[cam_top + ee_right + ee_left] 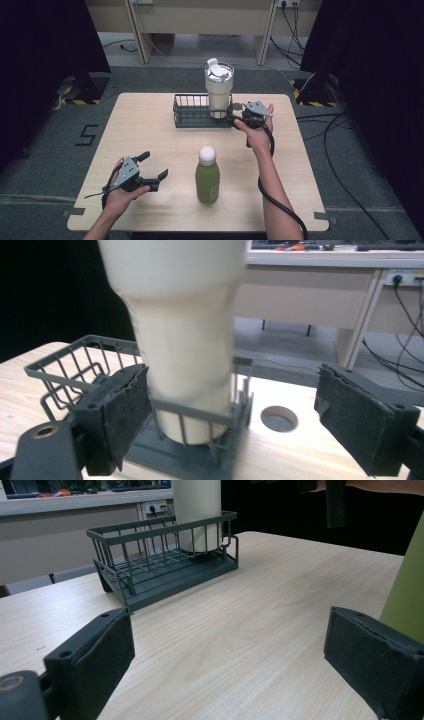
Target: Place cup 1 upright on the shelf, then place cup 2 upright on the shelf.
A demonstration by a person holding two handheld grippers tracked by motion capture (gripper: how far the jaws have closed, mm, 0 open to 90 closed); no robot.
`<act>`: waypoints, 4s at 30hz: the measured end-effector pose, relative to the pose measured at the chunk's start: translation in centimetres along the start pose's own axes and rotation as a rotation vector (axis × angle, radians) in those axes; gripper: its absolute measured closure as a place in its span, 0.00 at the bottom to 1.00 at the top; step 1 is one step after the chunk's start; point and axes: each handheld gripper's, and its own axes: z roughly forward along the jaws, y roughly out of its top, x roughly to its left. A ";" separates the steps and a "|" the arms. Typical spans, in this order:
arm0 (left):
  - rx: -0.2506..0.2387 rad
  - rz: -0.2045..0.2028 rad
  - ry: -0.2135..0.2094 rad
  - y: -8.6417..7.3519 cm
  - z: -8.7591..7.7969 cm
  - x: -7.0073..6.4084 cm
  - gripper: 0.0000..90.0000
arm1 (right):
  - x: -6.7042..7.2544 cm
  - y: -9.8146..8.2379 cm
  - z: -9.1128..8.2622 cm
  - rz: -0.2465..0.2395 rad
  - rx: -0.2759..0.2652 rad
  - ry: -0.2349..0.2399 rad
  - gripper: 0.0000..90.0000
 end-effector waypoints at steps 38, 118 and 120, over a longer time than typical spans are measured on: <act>-0.034 0.024 -0.022 0.8 -0.4 -1.3 0.06 | -3.3 -5.4 -7.6 0.055 0.008 -0.095 0.16; -0.080 0.077 -0.413 4.8 6.6 -11.0 0.17 | -3.8 -6.6 -8.0 0.039 0.051 -0.095 0.17; -0.084 0.077 -0.419 4.7 6.6 -11.1 0.21 | -3.8 -6.6 -8.0 0.038 0.053 -0.095 0.17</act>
